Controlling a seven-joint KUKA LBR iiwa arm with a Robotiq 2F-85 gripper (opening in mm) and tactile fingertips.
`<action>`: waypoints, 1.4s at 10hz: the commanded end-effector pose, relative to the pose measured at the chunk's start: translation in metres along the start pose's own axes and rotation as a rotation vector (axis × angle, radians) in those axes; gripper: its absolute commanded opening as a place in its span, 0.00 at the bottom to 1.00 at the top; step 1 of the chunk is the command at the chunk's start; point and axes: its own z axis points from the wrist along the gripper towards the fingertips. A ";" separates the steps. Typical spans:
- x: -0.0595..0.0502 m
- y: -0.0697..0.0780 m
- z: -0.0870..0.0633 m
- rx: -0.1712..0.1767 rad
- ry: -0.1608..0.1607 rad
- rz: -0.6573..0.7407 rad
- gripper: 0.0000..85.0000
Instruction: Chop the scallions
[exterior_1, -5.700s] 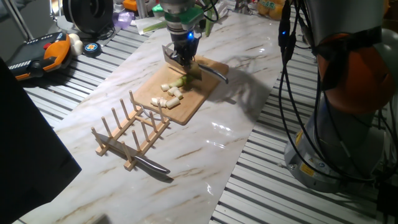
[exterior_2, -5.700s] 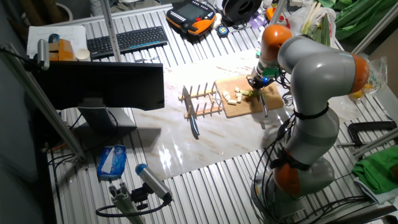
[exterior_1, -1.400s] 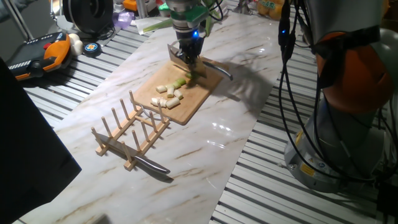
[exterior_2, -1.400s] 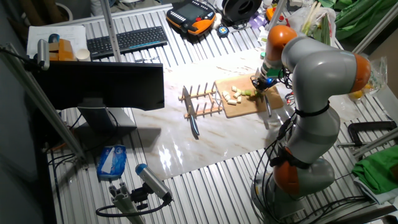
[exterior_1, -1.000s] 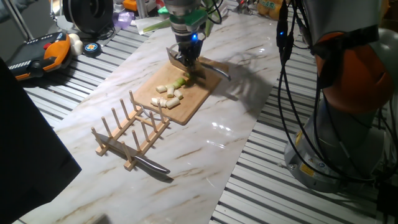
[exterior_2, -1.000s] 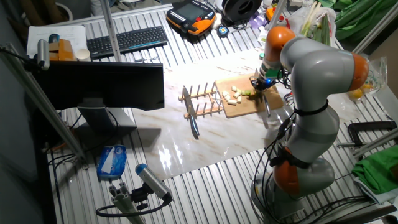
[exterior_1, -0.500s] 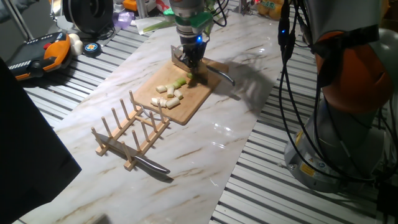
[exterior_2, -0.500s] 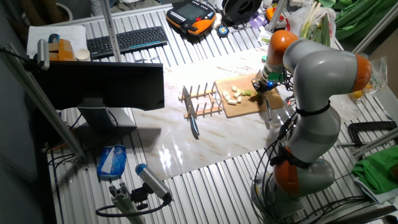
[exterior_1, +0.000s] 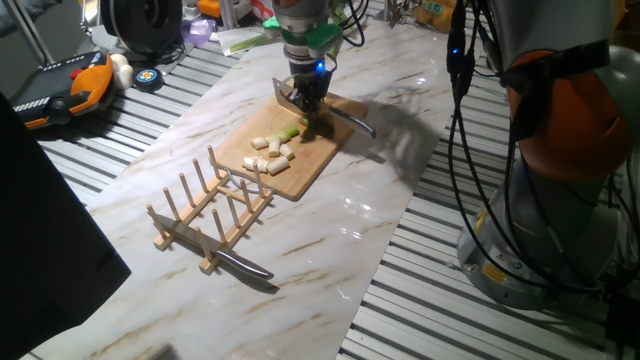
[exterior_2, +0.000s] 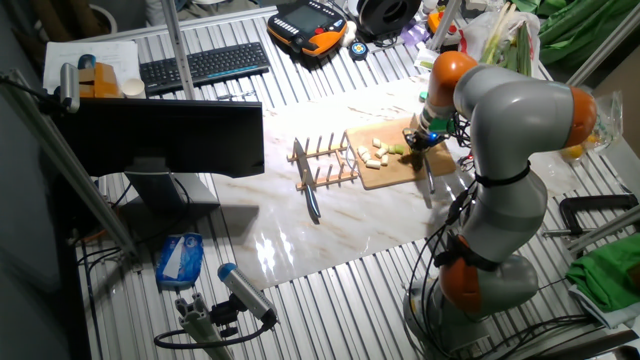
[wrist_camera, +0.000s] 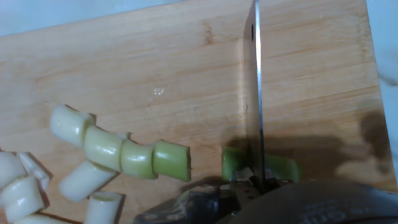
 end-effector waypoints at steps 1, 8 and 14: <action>-0.001 -0.001 -0.005 0.001 -0.004 0.000 0.01; -0.003 0.008 -0.008 -0.006 0.004 -0.003 0.01; -0.004 0.015 -0.007 -0.026 -0.012 0.005 0.06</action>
